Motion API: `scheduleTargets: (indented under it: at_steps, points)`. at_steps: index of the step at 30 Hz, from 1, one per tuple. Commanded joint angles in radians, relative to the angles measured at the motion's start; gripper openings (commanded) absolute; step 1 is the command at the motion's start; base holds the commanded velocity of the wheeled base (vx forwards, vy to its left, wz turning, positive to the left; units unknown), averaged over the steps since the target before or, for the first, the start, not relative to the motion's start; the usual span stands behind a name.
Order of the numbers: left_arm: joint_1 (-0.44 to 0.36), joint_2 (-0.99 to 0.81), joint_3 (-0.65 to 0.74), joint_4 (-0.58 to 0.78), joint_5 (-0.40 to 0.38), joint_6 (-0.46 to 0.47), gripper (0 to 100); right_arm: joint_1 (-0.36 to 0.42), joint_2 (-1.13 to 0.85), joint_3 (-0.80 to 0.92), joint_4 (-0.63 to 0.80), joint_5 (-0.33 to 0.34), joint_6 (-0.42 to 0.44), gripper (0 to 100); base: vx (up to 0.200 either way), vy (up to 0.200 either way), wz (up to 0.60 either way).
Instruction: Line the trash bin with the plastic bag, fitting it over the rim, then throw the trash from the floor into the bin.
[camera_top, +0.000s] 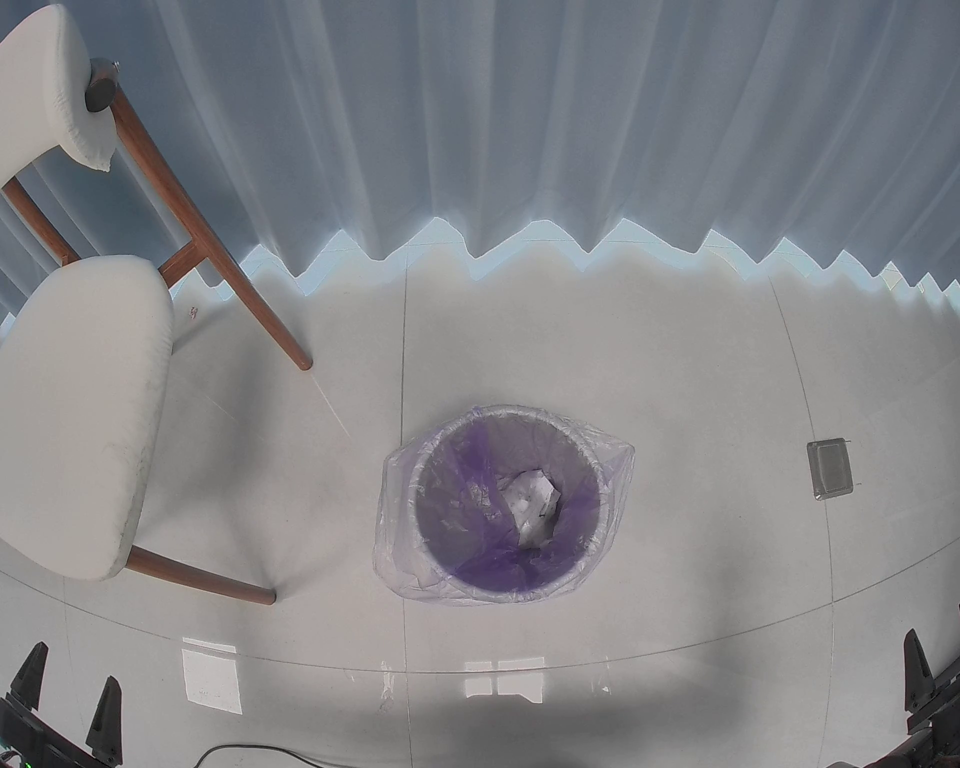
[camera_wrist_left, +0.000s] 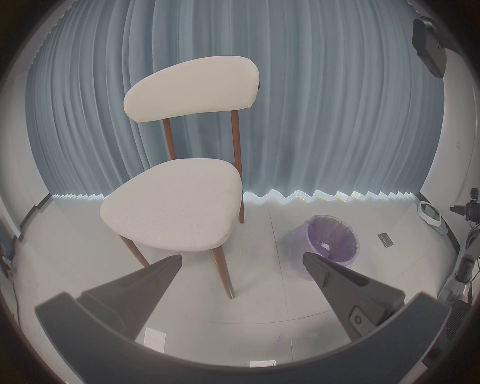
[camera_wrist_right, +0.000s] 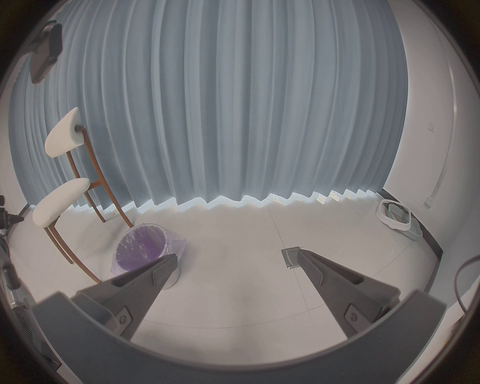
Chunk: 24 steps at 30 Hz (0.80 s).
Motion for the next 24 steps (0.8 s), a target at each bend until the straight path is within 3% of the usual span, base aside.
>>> scheduleTargets:
  at_steps: [1,24]
  points:
    - [-0.001,-0.013,0.018,0.0,0.003,-0.003,100,0.0,-0.008,0.018,-0.001,0.006,-0.006,100,0.0,0.0,0.0]
    - [-0.001,-0.013,0.018,-0.001,0.005,-0.006,100,0.0,-0.008,0.018,0.004,0.006,-0.021,100,0.0,0.0,0.0]
